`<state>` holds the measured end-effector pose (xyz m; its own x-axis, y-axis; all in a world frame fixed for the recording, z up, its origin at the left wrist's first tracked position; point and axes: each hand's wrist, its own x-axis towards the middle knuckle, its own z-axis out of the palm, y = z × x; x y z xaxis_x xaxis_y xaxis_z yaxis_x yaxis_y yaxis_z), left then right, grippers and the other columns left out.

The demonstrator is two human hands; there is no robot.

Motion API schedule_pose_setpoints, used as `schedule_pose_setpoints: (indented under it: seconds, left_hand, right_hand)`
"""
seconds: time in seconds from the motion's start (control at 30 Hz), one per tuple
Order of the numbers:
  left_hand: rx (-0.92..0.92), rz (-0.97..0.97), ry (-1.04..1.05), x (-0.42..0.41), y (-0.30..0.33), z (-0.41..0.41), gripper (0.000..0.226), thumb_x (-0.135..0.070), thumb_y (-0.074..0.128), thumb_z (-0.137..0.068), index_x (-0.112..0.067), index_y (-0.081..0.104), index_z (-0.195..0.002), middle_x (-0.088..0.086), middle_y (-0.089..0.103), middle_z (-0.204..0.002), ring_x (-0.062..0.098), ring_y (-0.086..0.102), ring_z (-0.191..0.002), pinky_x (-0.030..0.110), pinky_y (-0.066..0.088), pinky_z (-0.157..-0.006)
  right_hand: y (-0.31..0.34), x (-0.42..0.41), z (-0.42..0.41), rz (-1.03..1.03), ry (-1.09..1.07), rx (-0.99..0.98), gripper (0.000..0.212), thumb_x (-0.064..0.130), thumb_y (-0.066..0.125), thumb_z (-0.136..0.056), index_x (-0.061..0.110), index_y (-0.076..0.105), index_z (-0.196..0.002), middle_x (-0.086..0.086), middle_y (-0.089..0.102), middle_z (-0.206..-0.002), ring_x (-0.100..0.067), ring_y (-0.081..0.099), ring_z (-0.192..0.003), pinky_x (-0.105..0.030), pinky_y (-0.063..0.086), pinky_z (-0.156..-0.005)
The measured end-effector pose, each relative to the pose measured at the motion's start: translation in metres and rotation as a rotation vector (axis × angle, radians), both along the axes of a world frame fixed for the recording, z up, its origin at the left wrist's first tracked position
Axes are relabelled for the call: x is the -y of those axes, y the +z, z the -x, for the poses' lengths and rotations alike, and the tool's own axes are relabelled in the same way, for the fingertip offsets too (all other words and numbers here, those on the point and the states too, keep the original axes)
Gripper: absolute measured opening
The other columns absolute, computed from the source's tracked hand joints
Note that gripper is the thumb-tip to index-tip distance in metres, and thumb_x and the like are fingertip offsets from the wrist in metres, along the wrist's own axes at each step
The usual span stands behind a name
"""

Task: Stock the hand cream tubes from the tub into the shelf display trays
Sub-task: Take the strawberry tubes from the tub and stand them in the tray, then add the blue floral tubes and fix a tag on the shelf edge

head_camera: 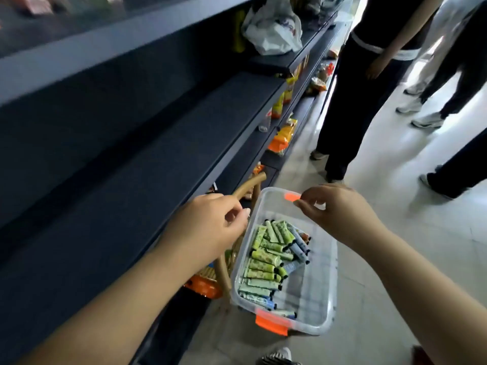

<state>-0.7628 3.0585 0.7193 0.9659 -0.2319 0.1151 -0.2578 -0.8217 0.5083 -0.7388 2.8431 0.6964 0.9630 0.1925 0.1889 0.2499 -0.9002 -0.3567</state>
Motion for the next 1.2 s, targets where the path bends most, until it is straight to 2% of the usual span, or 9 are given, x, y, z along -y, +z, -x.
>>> schedule_pose_setpoints:
  seconds: [0.17, 0.3, 0.4, 0.53, 0.7, 0.8, 0.93, 1.1, 1.2]
  left_hand:
    - [-0.105, 0.027, 0.094, 0.025, -0.04, -0.032, 0.02, -0.031, 0.054, -0.087, -0.016, 0.067, -0.083, -0.005, 0.062, -0.081, 0.013, 0.058, -0.076, 0.032, 0.049, -0.068]
    - [-0.168, 0.053, 0.132, 0.035, -0.061, -0.054, 0.017, -0.03, 0.055, -0.088, -0.017, 0.066, -0.081, -0.008, 0.059, -0.079, 0.012, 0.058, -0.073, 0.03, 0.048, -0.064]
    - [-0.189, 0.085, 0.124, 0.038, -0.074, -0.07, 0.015, -0.028, 0.056, -0.087, -0.022, 0.06, -0.075, -0.014, 0.052, -0.071, 0.005, 0.054, -0.068, 0.017, 0.041, -0.056]
    - [-0.196, 0.104, 0.125, 0.042, -0.083, -0.093, 0.015, -0.028, 0.054, -0.089, -0.022, 0.061, -0.077, -0.016, 0.052, -0.071, 0.0, 0.052, -0.068, 0.009, 0.034, -0.049]
    - [-0.181, 0.148, 0.225, 0.062, -0.094, -0.11, 0.014, -0.022, 0.056, -0.089, -0.02, 0.063, -0.077, -0.021, 0.05, -0.066, -0.004, 0.051, -0.063, 0.006, 0.037, -0.051]
    - [-0.195, 0.093, 0.358, 0.084, -0.108, -0.115, 0.019, -0.025, 0.056, -0.088, -0.012, 0.067, -0.08, -0.017, 0.053, -0.063, -0.001, 0.051, -0.059, 0.01, 0.036, -0.049]
    - [-0.245, 0.134, 0.649, 0.113, -0.126, -0.101, 0.018, -0.03, 0.055, -0.088, -0.017, 0.065, -0.078, -0.007, 0.061, -0.068, 0.018, 0.06, -0.068, 0.03, 0.047, -0.065]
    - [-0.295, 0.255, 1.02, 0.134, -0.15, -0.055, 0.032, -0.046, 0.052, -0.078, -0.017, 0.065, -0.076, -0.021, 0.052, -0.059, 0.017, 0.056, -0.065, 0.028, 0.041, -0.062]
    - [-0.345, 0.305, 1.164, 0.149, -0.169, -0.019, 0.026, -0.04, 0.059, -0.084, -0.015, 0.066, -0.084, -0.02, 0.054, -0.064, 0.014, 0.057, -0.068, 0.022, 0.039, -0.059]
  right_hand:
    - [-0.032, 0.039, -0.031, -0.013, -0.024, -0.131, 0.023, 0.034, 0.056, -0.089, 0.016, 0.07, -0.088, 0.002, 0.068, -0.09, -0.017, 0.059, -0.088, -0.023, 0.033, -0.066]
    - [-0.052, 0.051, -0.051, -0.025, -0.029, -0.215, 0.022, 0.032, 0.057, -0.089, 0.015, 0.071, -0.088, 0.008, 0.059, -0.078, -0.012, 0.055, -0.079, -0.019, 0.028, -0.063]
    - [-0.064, 0.053, -0.063, -0.019, -0.065, -0.259, 0.022, 0.031, 0.057, -0.089, 0.014, 0.071, -0.087, 0.011, 0.053, -0.075, -0.009, 0.049, -0.075, -0.018, 0.028, -0.063]
    - [-0.072, 0.061, -0.085, -0.04, -0.149, -0.315, 0.021, 0.031, 0.057, -0.089, 0.014, 0.07, -0.088, 0.0, 0.067, -0.089, -0.019, 0.061, -0.086, -0.027, 0.042, -0.071]
    - [-0.08, 0.082, -0.122, -0.011, -0.11, -0.329, 0.02, 0.032, 0.056, -0.089, 0.016, 0.069, -0.089, -0.001, 0.069, -0.094, -0.02, 0.061, -0.088, -0.027, 0.04, -0.072]
    - [-0.095, 0.097, -0.149, -0.013, 0.004, -0.356, 0.019, 0.031, 0.056, -0.089, 0.017, 0.069, -0.088, 0.0, 0.069, -0.093, -0.02, 0.061, -0.087, -0.024, 0.037, -0.068]
    - [-0.123, 0.11, -0.182, -0.02, 0.205, -0.428, 0.02, 0.029, 0.057, -0.089, 0.015, 0.07, -0.087, -0.004, 0.068, -0.089, -0.021, 0.057, -0.08, -0.025, 0.033, -0.064]
    - [-0.148, 0.104, -0.184, -0.05, 0.39, -0.572, 0.027, 0.021, 0.057, -0.089, 0.021, 0.059, -0.062, 0.012, 0.05, -0.052, -0.006, 0.043, -0.058, -0.018, 0.028, -0.056]
    - [-0.171, 0.088, -0.171, -0.004, 0.493, -0.704, 0.023, 0.019, 0.055, -0.09, 0.012, 0.062, -0.069, 0.001, 0.059, -0.063, -0.021, 0.052, -0.069, -0.024, 0.029, -0.057]
